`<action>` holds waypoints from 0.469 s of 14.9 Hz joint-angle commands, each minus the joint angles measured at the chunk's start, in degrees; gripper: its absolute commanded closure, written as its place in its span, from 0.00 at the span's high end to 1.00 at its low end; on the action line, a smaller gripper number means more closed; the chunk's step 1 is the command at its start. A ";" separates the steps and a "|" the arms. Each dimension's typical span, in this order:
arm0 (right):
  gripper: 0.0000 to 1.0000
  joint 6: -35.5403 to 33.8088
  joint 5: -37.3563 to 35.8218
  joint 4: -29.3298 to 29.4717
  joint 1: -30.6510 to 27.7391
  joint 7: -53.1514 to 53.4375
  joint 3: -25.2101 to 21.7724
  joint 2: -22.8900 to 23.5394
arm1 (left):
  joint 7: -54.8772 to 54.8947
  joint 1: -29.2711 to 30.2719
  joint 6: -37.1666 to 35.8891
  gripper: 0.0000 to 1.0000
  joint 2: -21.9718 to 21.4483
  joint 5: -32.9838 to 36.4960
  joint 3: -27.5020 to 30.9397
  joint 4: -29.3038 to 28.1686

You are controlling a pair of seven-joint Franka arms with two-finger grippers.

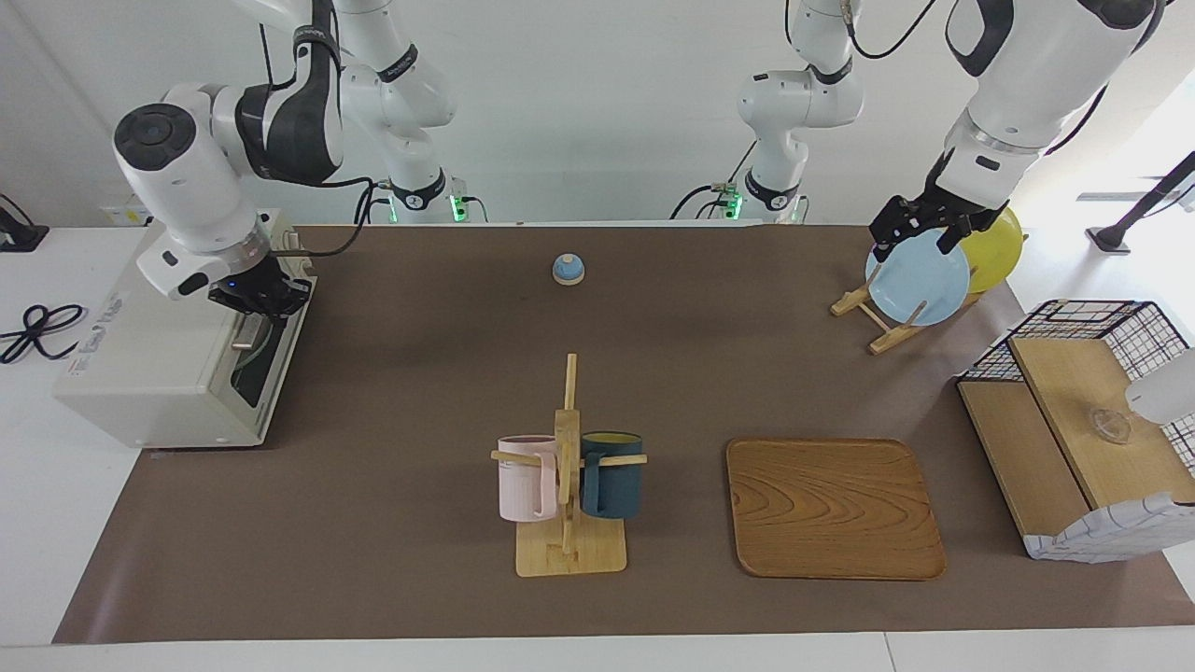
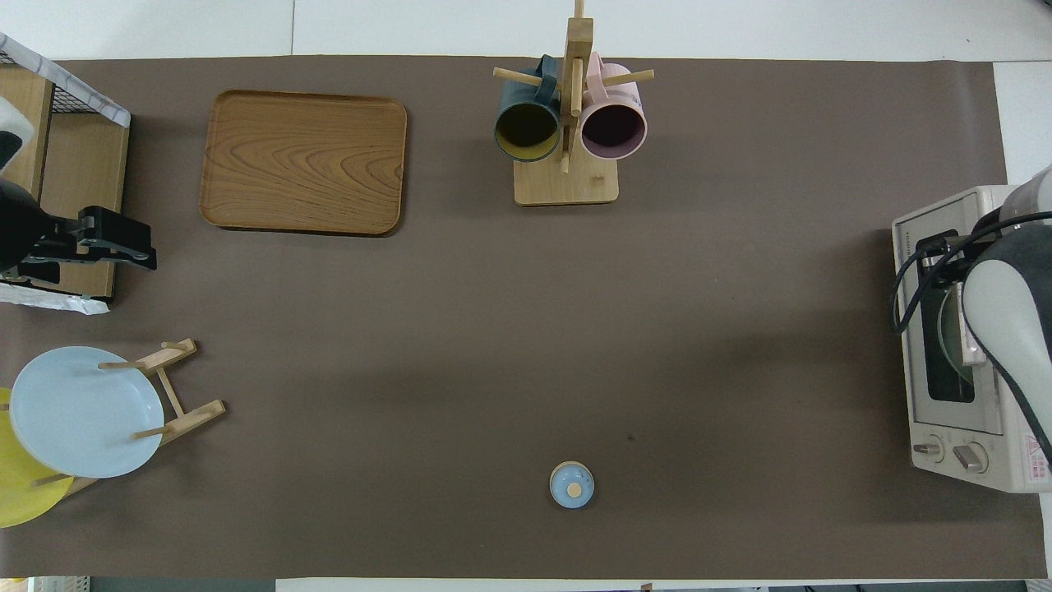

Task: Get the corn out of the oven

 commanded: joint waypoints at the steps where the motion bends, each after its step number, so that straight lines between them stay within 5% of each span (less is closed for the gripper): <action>1: 0.00 -0.76 -1.45 -0.16 -3.42 -1.77 0.67 -0.65 | 0.08 0.63 -1.27 1.00 0.45 0.67 -0.45 1.04; 7: 0.00 1.08 -1.19 -3.67 -4.22 -1.78 0.67 -1.70 | 0.17 0.63 -1.27 1.00 0.45 0.67 -0.45 0.95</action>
